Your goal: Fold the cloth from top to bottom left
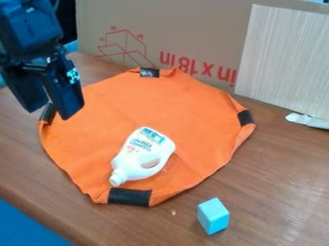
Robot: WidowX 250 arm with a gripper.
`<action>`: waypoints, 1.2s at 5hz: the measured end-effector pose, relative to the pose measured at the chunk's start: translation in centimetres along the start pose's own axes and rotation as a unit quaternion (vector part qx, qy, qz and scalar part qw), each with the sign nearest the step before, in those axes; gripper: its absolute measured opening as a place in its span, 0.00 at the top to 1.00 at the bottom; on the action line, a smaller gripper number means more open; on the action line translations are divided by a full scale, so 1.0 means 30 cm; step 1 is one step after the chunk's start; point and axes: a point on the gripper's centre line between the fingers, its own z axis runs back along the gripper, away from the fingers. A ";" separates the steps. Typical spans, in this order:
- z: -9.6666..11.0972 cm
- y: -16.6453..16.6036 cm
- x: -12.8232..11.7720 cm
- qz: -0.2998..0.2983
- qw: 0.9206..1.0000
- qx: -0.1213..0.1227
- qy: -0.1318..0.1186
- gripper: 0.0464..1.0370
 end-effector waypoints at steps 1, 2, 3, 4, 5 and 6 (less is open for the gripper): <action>-0.013 0.004 0.001 -0.003 1.000 -0.004 0.008 0.04; -0.036 0.139 0.069 -0.031 0.999 -0.006 0.013 0.04; -0.032 0.244 0.155 -0.136 0.991 0.019 0.003 0.04; -0.028 0.306 0.233 -0.256 0.966 0.042 -0.006 0.04; -0.058 0.314 0.311 -0.347 0.936 0.050 -0.011 0.04; -0.099 0.304 0.415 -0.393 0.917 0.047 -0.058 0.04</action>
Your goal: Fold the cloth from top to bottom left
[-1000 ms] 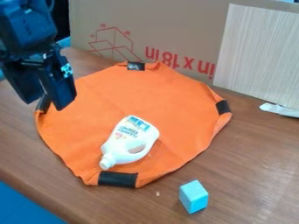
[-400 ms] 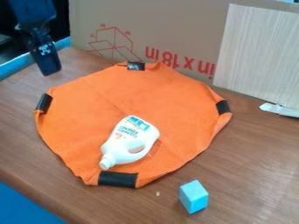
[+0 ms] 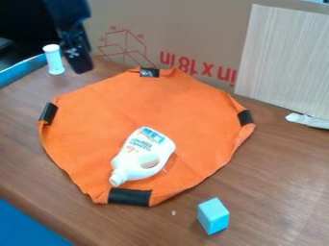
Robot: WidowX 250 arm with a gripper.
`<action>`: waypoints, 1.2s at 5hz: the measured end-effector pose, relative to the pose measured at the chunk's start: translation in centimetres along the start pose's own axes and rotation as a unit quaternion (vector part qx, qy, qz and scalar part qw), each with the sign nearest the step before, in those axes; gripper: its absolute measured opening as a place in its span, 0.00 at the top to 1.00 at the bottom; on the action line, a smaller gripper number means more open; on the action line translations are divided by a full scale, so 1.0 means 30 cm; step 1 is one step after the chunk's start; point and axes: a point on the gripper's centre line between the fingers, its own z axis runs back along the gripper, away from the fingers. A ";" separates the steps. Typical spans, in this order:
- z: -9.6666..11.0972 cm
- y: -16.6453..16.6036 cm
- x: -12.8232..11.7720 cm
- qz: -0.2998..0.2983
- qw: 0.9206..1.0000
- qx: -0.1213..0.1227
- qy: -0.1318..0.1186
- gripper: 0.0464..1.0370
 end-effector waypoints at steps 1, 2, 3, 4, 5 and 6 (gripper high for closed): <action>-0.051 0.075 0.082 -0.021 0.999 0.021 -0.031 0.04; -0.090 0.131 0.138 -0.018 0.999 0.037 -0.034 0.04; -0.122 0.186 0.182 -0.011 0.998 0.054 -0.029 0.04; -0.172 0.218 0.217 -0.016 0.997 0.069 -0.015 0.04; -0.228 0.249 0.236 -0.016 0.996 0.084 0.002 0.04; -0.275 0.268 0.243 -0.014 0.996 0.090 0.012 0.04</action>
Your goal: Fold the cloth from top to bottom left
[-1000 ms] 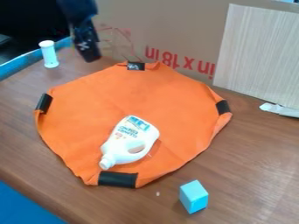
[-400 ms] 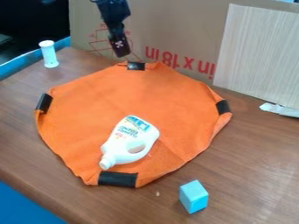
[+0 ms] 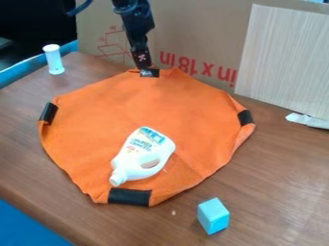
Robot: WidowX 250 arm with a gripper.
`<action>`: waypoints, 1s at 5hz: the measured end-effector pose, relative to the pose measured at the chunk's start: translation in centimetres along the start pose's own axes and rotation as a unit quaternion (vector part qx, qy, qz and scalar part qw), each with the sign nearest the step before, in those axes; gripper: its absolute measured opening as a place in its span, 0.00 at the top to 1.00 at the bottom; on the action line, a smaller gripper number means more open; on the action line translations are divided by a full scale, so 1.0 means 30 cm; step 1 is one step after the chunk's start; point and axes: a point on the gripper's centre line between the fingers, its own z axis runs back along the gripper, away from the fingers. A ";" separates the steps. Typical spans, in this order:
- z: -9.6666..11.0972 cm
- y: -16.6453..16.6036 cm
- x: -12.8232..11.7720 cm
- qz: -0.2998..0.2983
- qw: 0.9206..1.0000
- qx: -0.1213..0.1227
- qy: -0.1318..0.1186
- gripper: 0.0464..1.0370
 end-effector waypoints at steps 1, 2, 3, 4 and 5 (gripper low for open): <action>-0.016 0.009 0.021 -0.001 1.000 0.015 0.003 0.04; -0.063 0.012 0.028 -0.002 1.000 0.017 0.011 0.04; -0.099 0.019 0.027 -0.005 1.000 0.022 0.021 0.04; -0.138 0.005 0.025 -0.004 0.999 0.016 0.031 0.04; -0.143 0.007 0.019 0.000 0.999 0.019 0.038 0.06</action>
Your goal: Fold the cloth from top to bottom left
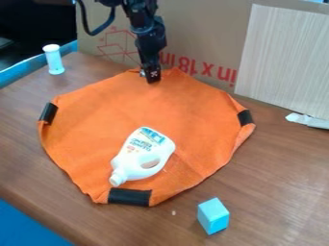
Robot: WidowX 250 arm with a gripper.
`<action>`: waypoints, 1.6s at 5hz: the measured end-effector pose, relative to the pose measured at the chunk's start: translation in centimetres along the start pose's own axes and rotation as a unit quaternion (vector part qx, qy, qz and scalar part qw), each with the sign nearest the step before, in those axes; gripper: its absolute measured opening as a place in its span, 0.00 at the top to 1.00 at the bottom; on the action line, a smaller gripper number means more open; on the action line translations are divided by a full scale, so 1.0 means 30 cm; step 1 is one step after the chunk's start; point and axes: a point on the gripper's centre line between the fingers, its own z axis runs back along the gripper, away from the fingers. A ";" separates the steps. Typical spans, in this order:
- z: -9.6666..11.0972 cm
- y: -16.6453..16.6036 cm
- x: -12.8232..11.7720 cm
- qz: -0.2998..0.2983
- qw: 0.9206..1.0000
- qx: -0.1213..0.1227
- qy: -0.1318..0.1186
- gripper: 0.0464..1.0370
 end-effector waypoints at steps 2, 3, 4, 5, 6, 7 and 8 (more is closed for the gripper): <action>-0.009 -0.003 0.006 -0.003 1.000 0.000 -0.001 0.62; -0.025 -0.021 -0.006 -0.003 1.000 -0.001 0.002 0.84; -0.026 -0.039 -0.017 -0.008 1.000 0.000 0.002 0.96; -0.007 -0.052 -0.024 -0.001 1.000 -0.014 -0.010 0.98; 0.039 -0.058 -0.055 0.014 0.999 -0.044 -0.026 0.99; 0.114 -0.074 -0.095 0.015 0.997 -0.051 -0.047 0.99; 0.213 -0.167 -0.131 -0.012 0.996 -0.048 -0.072 0.99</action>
